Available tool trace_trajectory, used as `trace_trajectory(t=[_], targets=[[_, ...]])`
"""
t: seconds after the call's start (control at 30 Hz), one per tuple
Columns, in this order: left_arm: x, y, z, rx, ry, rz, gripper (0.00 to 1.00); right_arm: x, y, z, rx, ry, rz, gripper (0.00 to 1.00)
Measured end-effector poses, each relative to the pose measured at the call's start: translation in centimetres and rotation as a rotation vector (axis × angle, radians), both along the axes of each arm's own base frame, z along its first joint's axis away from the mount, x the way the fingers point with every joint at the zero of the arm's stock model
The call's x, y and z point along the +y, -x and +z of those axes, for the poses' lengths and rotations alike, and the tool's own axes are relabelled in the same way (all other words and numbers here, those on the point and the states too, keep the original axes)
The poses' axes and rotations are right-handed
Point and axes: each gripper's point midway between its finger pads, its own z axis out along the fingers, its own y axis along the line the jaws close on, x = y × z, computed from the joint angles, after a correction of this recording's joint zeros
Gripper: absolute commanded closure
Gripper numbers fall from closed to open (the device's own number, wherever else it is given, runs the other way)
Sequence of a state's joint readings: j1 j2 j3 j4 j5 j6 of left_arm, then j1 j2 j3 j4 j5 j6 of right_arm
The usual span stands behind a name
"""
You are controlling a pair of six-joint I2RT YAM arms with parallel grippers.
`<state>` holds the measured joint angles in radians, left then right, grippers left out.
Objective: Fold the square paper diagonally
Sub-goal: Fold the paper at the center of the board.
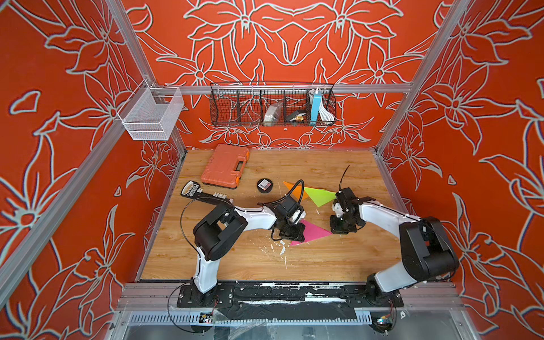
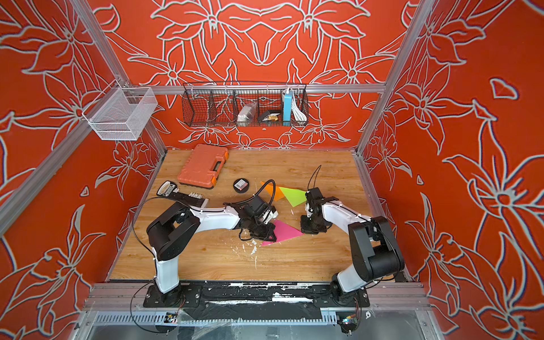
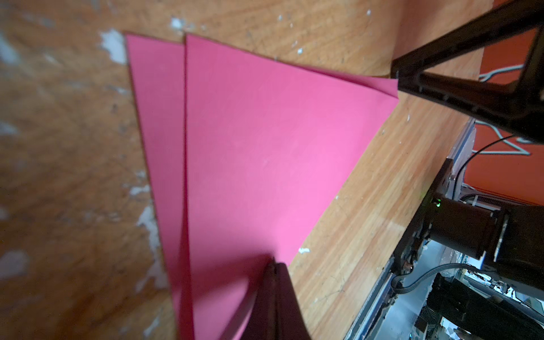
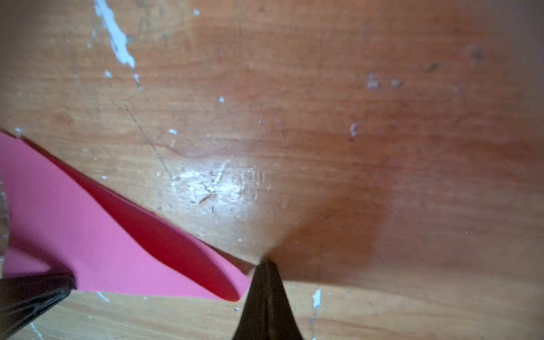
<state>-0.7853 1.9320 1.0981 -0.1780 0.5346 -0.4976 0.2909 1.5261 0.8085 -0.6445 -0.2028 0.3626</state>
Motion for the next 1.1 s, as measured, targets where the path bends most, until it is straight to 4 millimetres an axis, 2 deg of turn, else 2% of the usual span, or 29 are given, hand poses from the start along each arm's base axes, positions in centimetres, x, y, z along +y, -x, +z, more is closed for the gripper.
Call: trace_trajectory(t=[0.1,0.2,0.27,0.37,0.5,0.63,0.8,1.03,1.1], targets=[[0.0,0.0,0.0,0.0,0.0,0.0,1.0,0.2,0.0,0.8,-0.022,-0.023,-0.016,1.0],[0.0,0.0,0.0,0.001,0.001,-0.001,1.0,1.5,-0.3,3.5,-0.096,-0.119,-0.021,1.0],[0.0,0.0,0.0,0.001,0.002,-0.001,1.0,3.0,-0.3,5.3,-0.142,-0.2,-0.002,1.0],[0.0,0.0,0.0,0.001,0.002,-0.001,1.0,5.5,0.5,6.2,-0.139,-0.263,0.059,1.0],[0.0,0.0,0.0,0.002,0.004,-0.002,1.0,8.7,2.3,4.6,-0.055,-0.29,0.143,1.0],[-0.1,0.0,0.0,0.003,0.005,-0.002,1.0,10.0,3.1,2.7,0.005,-0.282,0.162,1.0],[-0.1,0.1,0.0,0.005,0.01,-0.004,1.0,10.3,2.7,2.1,-0.002,-0.282,0.148,1.0],[-0.5,0.2,0.0,0.028,0.032,0.0,1.0,9.0,2.3,0.0,0.011,-0.184,0.136,1.0],[-0.5,0.2,0.0,0.031,0.031,0.004,1.0,8.9,2.1,0.0,0.008,-0.176,0.142,1.0]])
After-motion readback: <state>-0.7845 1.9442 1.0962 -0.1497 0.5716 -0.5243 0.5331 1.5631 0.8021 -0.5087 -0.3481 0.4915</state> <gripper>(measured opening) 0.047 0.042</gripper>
